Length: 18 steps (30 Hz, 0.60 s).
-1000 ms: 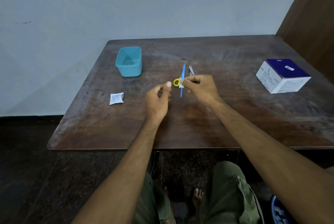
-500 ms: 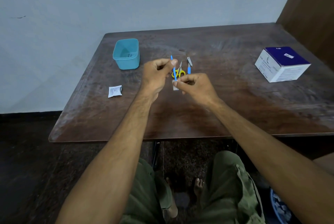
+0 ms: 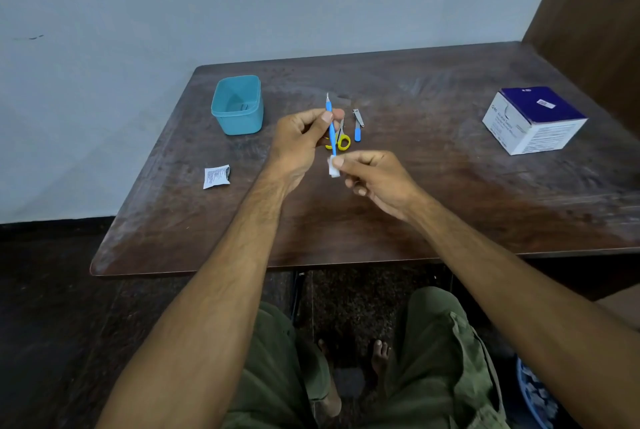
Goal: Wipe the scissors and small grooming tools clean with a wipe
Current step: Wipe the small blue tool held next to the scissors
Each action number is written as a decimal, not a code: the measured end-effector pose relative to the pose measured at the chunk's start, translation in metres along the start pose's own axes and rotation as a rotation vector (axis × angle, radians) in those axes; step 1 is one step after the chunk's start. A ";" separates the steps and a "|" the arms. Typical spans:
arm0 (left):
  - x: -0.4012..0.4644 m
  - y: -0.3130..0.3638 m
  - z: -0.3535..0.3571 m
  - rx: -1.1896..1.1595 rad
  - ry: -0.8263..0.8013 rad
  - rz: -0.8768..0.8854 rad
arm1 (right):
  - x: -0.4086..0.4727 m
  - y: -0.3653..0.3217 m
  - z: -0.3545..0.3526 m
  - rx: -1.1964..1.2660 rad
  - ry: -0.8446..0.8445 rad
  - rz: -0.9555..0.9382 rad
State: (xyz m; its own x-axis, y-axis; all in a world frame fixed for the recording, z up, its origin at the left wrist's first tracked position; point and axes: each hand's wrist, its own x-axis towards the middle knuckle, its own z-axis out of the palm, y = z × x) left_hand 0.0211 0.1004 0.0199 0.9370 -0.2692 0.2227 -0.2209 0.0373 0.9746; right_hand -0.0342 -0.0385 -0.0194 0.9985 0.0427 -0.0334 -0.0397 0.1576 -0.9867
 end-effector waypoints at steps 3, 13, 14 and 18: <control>-0.003 -0.007 0.000 -0.027 -0.004 -0.028 | 0.000 -0.002 0.001 0.037 0.006 0.007; -0.001 -0.001 -0.003 -0.108 -0.008 -0.012 | -0.004 0.003 0.002 0.165 -0.040 0.076; -0.002 -0.003 -0.003 -0.101 -0.017 -0.021 | -0.005 0.004 0.002 0.159 -0.041 0.074; -0.007 -0.008 0.001 -0.106 -0.043 -0.043 | 0.000 -0.006 0.000 0.176 0.002 0.019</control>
State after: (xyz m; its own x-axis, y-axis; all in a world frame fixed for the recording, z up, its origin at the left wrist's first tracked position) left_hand 0.0157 0.1009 0.0107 0.9318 -0.3139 0.1819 -0.1493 0.1254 0.9808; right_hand -0.0336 -0.0390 -0.0132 0.9976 0.0450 -0.0525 -0.0644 0.3272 -0.9428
